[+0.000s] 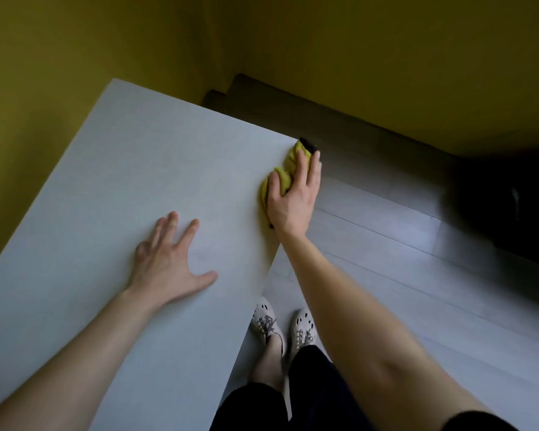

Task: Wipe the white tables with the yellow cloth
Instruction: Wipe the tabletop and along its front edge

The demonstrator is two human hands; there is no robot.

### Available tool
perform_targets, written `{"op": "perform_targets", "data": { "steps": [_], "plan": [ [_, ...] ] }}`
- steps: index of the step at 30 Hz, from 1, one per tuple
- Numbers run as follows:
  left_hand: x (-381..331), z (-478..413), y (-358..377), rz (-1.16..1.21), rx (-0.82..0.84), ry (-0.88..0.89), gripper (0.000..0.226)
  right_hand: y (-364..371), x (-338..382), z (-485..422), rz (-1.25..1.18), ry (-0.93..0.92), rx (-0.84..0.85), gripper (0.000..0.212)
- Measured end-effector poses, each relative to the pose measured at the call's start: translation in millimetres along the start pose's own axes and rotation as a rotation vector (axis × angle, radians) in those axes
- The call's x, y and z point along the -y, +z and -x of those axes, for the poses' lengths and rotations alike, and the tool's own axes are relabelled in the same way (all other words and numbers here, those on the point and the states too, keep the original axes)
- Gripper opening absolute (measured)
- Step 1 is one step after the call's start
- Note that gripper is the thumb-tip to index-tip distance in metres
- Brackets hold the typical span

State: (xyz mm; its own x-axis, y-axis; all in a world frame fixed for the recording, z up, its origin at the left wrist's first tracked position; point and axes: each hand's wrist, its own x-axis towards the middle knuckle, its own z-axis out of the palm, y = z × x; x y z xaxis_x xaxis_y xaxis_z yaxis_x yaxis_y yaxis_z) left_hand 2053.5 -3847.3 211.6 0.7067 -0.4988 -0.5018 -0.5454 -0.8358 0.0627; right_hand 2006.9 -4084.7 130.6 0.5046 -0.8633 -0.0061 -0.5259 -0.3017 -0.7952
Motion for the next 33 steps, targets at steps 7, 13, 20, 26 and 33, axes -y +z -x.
{"op": "perform_targets", "data": {
  "steps": [7,13,20,26,33],
  "plan": [
    [-23.6,-10.4,49.1,0.038,-0.434,0.266,0.062,-22.8,-18.1,126.9,-0.178,-0.015,0.189,0.085],
    [-15.8,-15.1,83.8,0.048,-0.552,0.307,0.063,-14.3,-10.7,1.3,-0.23,0.072,0.092,0.084],
    [-11.2,-17.9,91.4,0.055,-0.55,0.306,0.063,-14.6,-9.0,66.7,-0.3,0.091,0.051,0.081],
    [-9.5,-19.8,93.6,0.05,-0.547,0.311,0.064,-27.4,-22.7,122.8,-0.315,-0.001,0.192,0.083],
    [-7.9,-21.2,94.6,0.046,-0.545,0.307,0.064,-11.2,-3.2,-62.5,-0.218,0.092,0.066,0.076]
  ]
}}
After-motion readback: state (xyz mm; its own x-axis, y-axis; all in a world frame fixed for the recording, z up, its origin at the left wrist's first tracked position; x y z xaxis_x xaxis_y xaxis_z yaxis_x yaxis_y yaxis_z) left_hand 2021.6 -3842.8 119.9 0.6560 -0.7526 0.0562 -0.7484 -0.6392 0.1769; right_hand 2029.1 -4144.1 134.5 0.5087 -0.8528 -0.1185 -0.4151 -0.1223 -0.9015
